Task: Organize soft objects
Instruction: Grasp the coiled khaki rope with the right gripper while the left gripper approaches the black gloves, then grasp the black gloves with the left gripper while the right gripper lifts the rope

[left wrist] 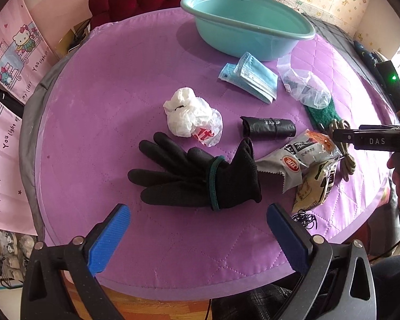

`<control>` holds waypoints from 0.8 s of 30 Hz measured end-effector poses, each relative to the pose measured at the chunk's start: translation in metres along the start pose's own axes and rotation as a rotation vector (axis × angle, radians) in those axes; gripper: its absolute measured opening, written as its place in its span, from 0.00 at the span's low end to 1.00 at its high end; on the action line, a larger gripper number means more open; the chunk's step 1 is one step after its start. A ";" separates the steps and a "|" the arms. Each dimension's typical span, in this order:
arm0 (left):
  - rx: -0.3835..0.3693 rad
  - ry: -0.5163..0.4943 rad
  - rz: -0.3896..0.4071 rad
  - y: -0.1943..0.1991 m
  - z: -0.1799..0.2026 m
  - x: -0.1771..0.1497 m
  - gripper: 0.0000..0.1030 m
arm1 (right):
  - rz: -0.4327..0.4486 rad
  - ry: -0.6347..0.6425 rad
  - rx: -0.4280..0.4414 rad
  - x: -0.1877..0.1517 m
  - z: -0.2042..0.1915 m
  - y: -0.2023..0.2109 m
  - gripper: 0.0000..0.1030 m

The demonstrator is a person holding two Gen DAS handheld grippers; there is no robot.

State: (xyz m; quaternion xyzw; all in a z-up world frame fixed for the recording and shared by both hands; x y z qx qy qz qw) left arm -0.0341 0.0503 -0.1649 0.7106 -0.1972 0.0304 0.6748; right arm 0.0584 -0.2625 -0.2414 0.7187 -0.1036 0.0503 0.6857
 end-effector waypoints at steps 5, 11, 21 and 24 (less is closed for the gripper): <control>-0.002 0.003 0.001 -0.003 -0.003 -0.001 1.00 | -0.055 -0.022 0.050 -0.002 -0.009 -0.015 0.59; -0.008 -0.008 -0.004 -0.008 -0.002 0.002 1.00 | -0.032 -0.013 0.079 -0.005 -0.013 -0.006 0.21; -0.038 -0.043 -0.006 -0.024 0.005 0.014 1.00 | -0.006 -0.002 0.084 -0.018 -0.022 0.020 0.19; -0.049 -0.045 -0.005 -0.030 0.005 0.019 1.00 | -0.005 0.002 0.076 -0.025 -0.023 0.028 0.19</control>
Point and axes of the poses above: each gripper's, at about its wrist camera, not at the fingertips, and y roughly against the way its jaws point, z to its right, x to its top, the point moved 2 cm from there along -y, roughly the way its jaws point, and after that the axes turned 15 degrees about -y, right-handed, at the moved point
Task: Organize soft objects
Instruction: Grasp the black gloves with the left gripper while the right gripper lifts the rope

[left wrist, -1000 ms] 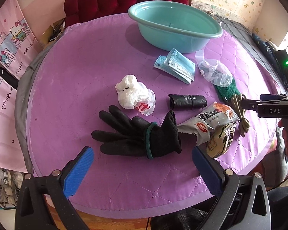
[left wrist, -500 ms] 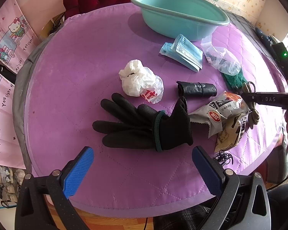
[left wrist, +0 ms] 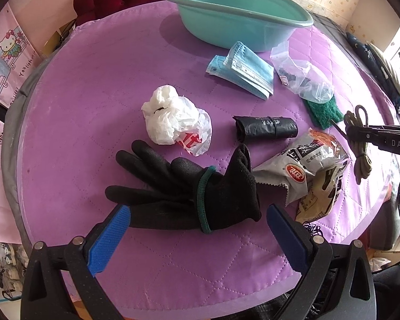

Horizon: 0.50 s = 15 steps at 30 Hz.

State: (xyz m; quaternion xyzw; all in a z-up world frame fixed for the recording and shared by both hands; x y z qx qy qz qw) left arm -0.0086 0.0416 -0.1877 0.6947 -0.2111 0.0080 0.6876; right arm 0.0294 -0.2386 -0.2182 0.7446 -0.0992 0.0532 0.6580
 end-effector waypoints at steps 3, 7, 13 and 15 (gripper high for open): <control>-0.021 0.009 0.007 -0.004 -0.002 0.004 1.00 | 0.003 -0.015 -0.001 -0.002 0.003 0.003 0.19; -0.033 0.008 -0.002 -0.012 -0.003 0.007 1.00 | 0.012 -0.018 -0.004 -0.004 0.006 0.008 0.19; -0.071 0.028 -0.025 -0.030 -0.006 0.015 0.80 | 0.015 -0.025 -0.002 0.000 0.009 0.011 0.19; -0.084 0.009 -0.014 -0.032 -0.002 0.019 0.53 | 0.016 -0.024 -0.003 0.002 0.009 0.012 0.19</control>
Point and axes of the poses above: each gripper's, at about its wrist camera, not at the fingertips, and y roughly against the way its jaws point, z to its right, x to its top, the point moved 2 cm from there along -y, roughly the way its jaws point, and after that the axes turned 15 degrees about -y, right-handed, at the moved point
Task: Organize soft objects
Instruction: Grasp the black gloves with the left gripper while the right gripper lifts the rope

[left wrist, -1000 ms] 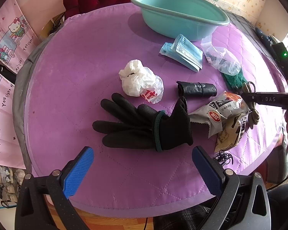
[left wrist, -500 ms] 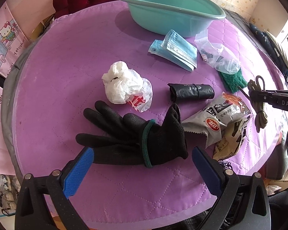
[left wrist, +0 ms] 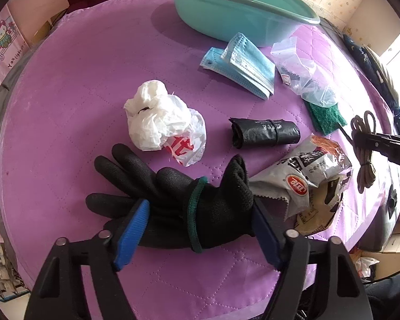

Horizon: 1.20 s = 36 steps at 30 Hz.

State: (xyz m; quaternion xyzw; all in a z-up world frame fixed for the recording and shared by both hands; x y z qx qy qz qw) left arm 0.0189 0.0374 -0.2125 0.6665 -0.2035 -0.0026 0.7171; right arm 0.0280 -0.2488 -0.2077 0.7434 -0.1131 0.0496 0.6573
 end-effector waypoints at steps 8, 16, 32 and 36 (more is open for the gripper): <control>-0.069 0.005 0.011 0.005 0.012 0.000 0.23 | 0.012 0.021 0.010 0.004 -0.003 0.006 0.19; -0.029 0.050 0.030 0.028 0.011 -0.013 0.22 | 0.018 0.055 0.028 0.006 -0.005 0.014 0.19; -0.008 0.091 0.072 0.064 0.013 -0.015 0.22 | 0.026 0.126 0.047 0.014 -0.013 0.039 0.19; -0.002 0.080 0.083 0.072 0.018 -0.008 0.22 | 0.022 0.145 0.055 0.016 -0.016 0.042 0.19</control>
Point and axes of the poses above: each gripper's, at about its wrist camera, not at the fingertips, and y roughly against the way its jaws point, z to its right, x to its top, the point moved 2 cm from there along -y, roughly the way its jaws point, and after that the axes turned 15 degrees about -y, right-handed, at the moved point
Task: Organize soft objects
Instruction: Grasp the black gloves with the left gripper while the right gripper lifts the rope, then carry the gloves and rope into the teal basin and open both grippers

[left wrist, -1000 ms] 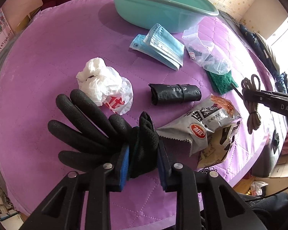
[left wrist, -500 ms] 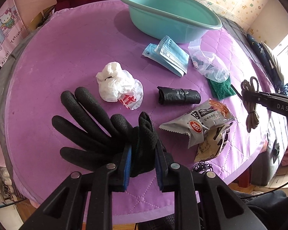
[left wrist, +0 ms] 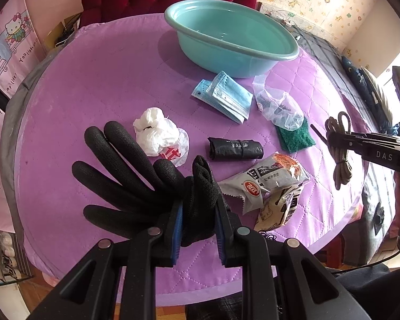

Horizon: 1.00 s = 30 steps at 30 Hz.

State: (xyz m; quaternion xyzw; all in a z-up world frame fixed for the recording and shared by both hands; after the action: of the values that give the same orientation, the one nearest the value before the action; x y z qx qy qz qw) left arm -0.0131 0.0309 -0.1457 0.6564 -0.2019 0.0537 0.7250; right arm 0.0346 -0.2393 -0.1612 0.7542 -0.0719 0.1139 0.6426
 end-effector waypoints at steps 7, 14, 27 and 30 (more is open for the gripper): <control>-0.014 -0.012 0.020 0.012 0.009 0.014 0.22 | -0.005 0.027 0.010 0.009 -0.007 0.011 0.19; -0.018 -0.054 0.057 0.028 0.015 0.039 0.23 | 0.018 0.036 0.026 0.028 -0.015 0.031 0.19; -0.037 -0.133 0.121 0.041 0.021 0.097 0.23 | 0.068 0.057 0.059 0.073 -0.034 0.053 0.20; -0.049 -0.144 0.129 0.042 0.021 0.110 0.23 | 0.077 0.062 0.062 0.084 -0.038 0.057 0.20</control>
State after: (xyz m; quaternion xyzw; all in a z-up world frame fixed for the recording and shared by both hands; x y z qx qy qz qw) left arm 0.0682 -0.0049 -0.0656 0.6263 -0.2968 0.0481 0.7192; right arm 0.0985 -0.2077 -0.0793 0.7664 -0.0775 0.1641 0.6162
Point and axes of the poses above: each gripper's, at about its wrist camera, not at the fingertips, and y roughly against the way its jaws point, z to its right, x to its top, the point moved 2 cm from there along -y, roughly the way its jaws point, and after that the axes turned 15 degrees about -y, right-handed, at the moved point
